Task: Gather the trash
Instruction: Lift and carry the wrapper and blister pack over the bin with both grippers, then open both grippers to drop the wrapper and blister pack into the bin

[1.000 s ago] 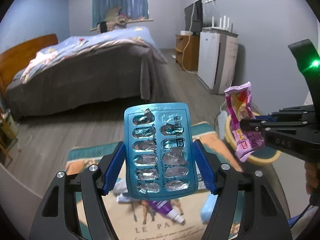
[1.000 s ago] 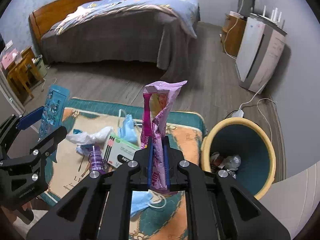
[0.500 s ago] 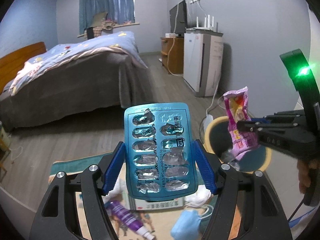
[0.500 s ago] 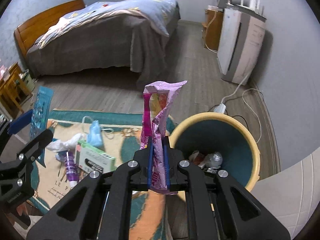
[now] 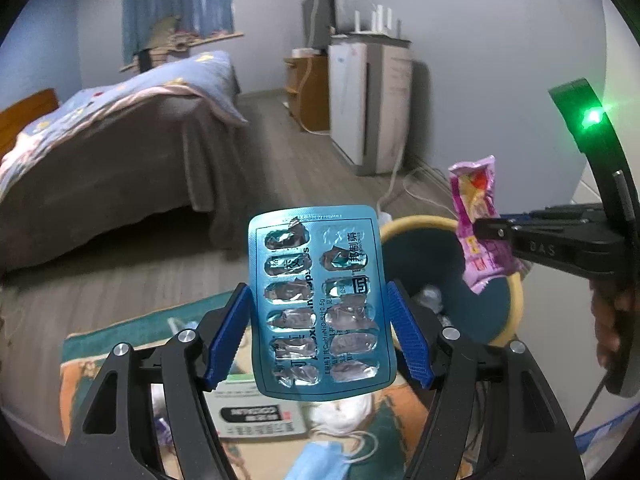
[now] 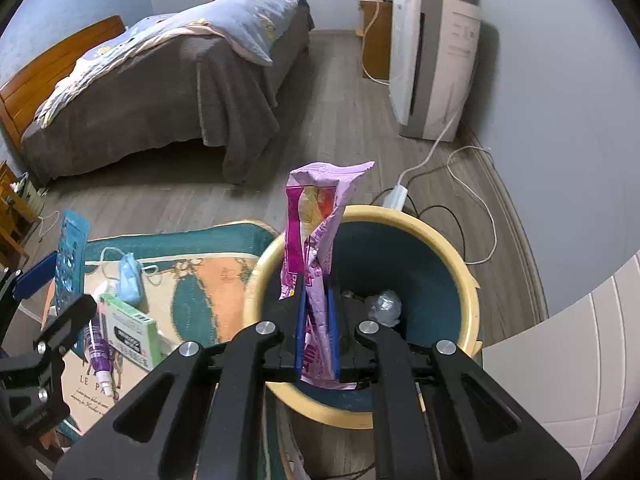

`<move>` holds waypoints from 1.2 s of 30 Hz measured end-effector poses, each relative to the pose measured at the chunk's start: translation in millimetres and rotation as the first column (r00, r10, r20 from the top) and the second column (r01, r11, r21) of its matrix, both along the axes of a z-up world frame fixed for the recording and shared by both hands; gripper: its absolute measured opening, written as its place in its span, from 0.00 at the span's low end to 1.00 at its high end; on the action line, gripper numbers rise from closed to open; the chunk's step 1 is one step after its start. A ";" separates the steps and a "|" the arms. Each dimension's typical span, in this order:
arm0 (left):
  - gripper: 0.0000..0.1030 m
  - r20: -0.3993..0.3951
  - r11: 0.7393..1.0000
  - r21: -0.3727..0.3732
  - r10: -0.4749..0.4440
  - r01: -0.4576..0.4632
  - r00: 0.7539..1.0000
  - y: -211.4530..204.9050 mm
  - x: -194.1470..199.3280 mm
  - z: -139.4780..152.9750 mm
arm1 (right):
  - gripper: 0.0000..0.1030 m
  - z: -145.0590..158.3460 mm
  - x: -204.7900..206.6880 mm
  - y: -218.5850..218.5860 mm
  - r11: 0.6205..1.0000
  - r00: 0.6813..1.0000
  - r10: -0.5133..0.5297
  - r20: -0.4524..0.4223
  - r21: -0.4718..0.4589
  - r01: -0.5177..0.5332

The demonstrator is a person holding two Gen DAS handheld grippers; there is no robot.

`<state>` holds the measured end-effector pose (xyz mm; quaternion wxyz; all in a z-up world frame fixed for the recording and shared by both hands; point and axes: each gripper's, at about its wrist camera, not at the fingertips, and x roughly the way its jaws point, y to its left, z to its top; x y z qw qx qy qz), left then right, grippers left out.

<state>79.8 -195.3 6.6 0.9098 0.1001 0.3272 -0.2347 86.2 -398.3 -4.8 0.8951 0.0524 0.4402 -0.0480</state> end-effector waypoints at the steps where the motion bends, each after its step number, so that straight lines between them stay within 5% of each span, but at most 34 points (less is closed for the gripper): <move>1: 0.67 -0.008 1.000 0.003 -0.018 0.018 1.000 -5.8 1.6 1.0 | 0.09 -0.5 1.0 -4.4 1.000 1.000 -0.008 -0.001 -0.007 0.008; 9: 0.67 0.007 0.994 0.018 -0.110 0.110 0.994 -43.5 19.0 12.8 | 0.09 -7.6 5.6 -36.6 0.992 0.996 -0.085 0.007 -0.089 0.085; 21: 0.68 -0.022 0.967 0.057 -0.246 0.247 0.969 -101.1 12.9 -41.7 | 0.09 -45.2 5.3 -82.9 0.976 0.973 -0.217 -0.074 -0.013 0.216; 36: 0.68 -0.109 0.971 0.033 -0.232 0.237 0.967 -116.3 37.0 -78.9 | 0.09 -57.7 9.5 -86.0 0.976 0.972 -0.216 -0.094 -0.024 0.215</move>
